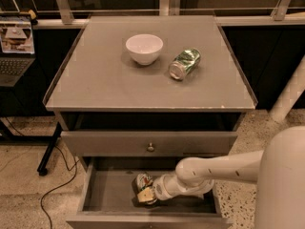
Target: Place 7up can into middle drawer
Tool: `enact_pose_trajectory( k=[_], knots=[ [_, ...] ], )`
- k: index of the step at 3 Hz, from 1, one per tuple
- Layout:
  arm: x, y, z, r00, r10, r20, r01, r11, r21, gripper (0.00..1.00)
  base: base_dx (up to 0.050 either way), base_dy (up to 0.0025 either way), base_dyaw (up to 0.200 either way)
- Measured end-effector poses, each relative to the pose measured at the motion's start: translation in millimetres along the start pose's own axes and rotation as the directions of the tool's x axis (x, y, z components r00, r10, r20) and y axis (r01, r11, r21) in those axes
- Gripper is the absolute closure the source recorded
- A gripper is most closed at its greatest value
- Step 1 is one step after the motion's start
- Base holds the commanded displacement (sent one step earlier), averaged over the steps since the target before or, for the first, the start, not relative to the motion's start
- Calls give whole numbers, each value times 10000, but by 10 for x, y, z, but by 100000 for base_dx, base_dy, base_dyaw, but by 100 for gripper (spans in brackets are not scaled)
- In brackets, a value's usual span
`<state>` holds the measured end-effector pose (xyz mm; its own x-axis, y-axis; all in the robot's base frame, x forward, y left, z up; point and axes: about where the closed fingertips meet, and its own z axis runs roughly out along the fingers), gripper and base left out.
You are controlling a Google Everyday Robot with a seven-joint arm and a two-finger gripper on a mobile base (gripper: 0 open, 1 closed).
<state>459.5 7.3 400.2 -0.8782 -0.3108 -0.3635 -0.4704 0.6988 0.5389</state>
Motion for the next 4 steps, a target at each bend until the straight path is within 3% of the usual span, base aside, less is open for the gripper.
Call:
enact_pose_trajectory(
  k=[3,4],
  knots=[
    [0,0,16,10000,-31,-57,31,10000,13,11,0,0,0],
    [0,0,17,10000,-31,-58,31,10000,12,0,0,0,0]
  ],
)
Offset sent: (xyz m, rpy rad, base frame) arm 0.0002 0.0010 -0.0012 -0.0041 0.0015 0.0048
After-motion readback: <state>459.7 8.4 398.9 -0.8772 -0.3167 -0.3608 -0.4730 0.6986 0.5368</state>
